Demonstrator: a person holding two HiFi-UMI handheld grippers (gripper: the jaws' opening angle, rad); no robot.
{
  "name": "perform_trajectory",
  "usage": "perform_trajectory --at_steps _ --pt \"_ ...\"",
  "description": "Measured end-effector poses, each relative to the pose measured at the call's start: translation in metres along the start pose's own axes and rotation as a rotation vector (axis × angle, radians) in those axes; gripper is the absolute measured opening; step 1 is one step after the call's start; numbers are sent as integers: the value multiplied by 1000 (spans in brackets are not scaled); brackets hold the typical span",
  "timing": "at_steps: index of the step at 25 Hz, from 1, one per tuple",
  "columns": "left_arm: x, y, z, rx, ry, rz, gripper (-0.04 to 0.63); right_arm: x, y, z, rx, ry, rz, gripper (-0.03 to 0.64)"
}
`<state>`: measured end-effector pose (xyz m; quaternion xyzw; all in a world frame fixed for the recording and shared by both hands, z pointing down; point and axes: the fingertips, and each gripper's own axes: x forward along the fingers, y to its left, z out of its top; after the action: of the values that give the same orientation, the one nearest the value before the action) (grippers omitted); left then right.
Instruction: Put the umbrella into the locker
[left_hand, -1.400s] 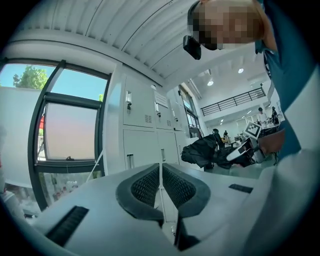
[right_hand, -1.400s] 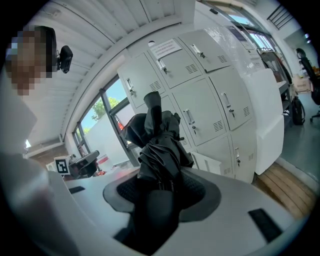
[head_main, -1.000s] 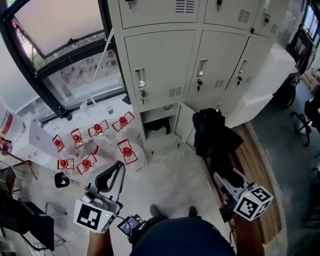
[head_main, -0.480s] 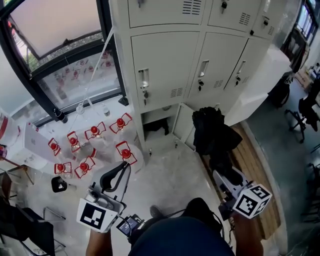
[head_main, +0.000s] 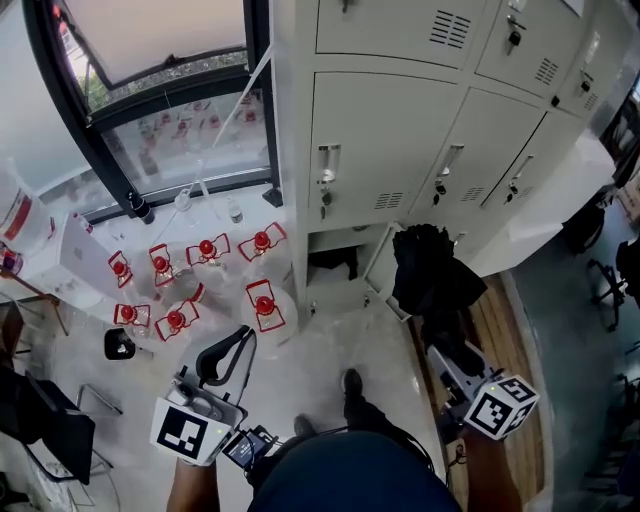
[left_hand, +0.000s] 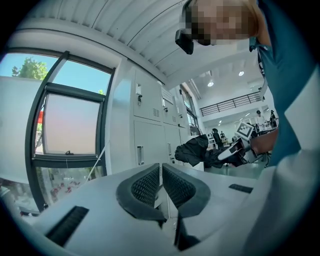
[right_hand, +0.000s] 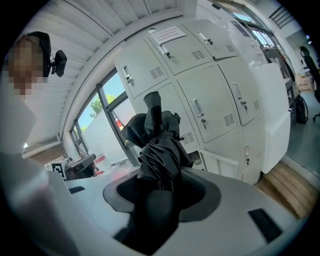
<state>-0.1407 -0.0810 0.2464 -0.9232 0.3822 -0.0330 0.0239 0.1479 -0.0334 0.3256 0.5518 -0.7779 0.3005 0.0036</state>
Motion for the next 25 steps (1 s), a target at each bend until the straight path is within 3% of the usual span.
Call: perform_trajectory --at_steps 9,25 --pt "28 10 -7 -12 38 67 35 43 -40 9 -2 81 14 204" --pt "56 37 -42 -52 95 95 35 97 -70 -6 24 160 11 204"
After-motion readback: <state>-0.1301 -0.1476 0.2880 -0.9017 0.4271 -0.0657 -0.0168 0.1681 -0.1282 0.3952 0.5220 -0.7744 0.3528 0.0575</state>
